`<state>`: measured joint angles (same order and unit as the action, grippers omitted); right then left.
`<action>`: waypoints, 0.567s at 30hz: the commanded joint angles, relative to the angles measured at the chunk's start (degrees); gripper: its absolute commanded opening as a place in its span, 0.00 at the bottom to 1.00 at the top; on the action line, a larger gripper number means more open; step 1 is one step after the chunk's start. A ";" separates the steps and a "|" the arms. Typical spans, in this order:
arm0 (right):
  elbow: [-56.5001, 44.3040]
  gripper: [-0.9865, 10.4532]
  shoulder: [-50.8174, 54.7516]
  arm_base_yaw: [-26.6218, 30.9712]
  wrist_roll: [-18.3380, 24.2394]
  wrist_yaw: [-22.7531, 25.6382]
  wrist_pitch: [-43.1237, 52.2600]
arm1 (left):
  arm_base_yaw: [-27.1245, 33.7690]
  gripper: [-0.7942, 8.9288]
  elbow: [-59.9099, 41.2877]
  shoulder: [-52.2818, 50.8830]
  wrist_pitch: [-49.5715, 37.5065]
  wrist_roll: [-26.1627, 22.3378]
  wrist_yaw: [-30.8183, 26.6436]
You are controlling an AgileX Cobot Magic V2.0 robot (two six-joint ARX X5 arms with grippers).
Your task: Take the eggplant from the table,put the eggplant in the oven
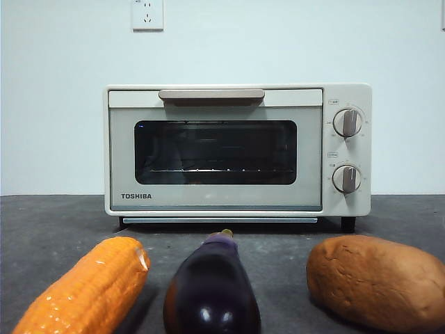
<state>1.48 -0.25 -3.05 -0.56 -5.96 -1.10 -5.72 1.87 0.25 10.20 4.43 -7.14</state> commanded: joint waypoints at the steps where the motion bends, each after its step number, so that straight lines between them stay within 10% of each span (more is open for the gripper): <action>1: -0.24 0.09 0.04 -0.15 -2.97 -0.07 3.02 | 0.02 0.09 -0.63 -0.07 0.35 10.05 -0.13; 7: -0.13 0.09 0.04 -0.15 -10.19 -0.17 10.05 | 0.02 0.09 -0.59 -0.07 0.24 19.19 -0.11; 17: 1.75 0.09 0.04 -0.15 -22.25 -0.02 11.17 | 0.02 0.09 3.43 0.33 1.60 19.47 5.77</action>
<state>2.04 -0.25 -3.05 -19.40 -6.02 9.85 -5.74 3.53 0.40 12.34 23.46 -1.56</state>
